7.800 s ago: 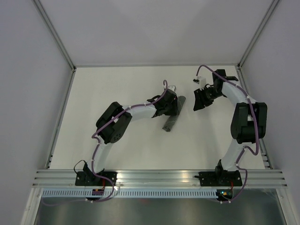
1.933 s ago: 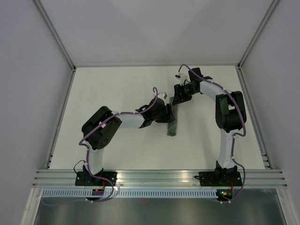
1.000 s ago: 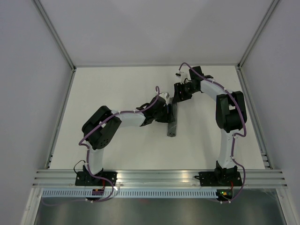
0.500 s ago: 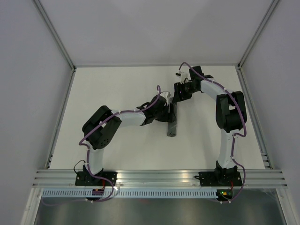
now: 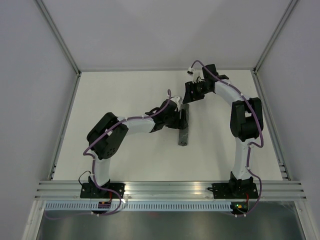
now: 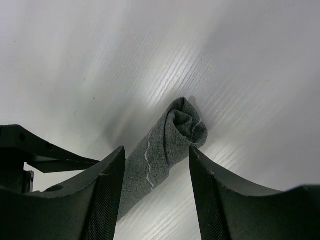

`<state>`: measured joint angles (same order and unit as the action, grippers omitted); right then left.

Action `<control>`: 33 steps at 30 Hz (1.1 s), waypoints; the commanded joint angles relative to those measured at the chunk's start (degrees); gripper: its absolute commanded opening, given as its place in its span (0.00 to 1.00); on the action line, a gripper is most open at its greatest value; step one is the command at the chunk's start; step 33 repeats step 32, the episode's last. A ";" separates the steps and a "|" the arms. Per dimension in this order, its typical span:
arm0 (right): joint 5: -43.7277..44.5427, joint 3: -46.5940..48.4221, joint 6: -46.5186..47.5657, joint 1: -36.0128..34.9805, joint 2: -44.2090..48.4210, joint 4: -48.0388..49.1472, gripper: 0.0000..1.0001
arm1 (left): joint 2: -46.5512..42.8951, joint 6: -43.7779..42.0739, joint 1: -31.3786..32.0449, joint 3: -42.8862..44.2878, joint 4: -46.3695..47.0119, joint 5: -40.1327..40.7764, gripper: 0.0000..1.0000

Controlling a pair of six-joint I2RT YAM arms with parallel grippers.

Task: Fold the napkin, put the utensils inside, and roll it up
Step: Roll the napkin with the utensil

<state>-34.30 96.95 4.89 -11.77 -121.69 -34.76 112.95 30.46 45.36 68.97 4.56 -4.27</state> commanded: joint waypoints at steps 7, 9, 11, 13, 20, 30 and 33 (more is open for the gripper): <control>-2.60 6.94 -2.60 2.71 8.65 -2.94 0.98 | -16.24 -4.97 -3.17 0.99 -5.49 -0.04 0.76; -3.92 7.03 -2.34 5.17 11.63 -3.82 0.98 | -19.41 -4.71 -4.93 1.08 -7.97 0.84 0.76; -4.37 6.50 -1.55 8.50 14.45 -4.96 0.98 | -24.51 -4.36 -6.68 -0.23 -10.96 2.16 0.99; -4.02 4.93 1.26 10.79 19.54 -6.01 0.98 | -28.20 -4.27 -7.92 -1.46 -12.55 3.83 1.00; 0.28 -10.44 6.89 22.83 40.01 -5.93 0.98 | -42.53 -4.35 -12.75 -8.76 -21.08 6.47 1.00; 5.22 -27.34 5.58 23.81 58.50 -0.30 0.98 | -50.81 -5.06 -13.55 -13.25 -23.19 6.56 1.00; 4.51 -27.07 5.05 23.90 57.97 -0.13 0.98 | -50.72 -5.06 -13.63 -12.81 -23.19 6.03 1.00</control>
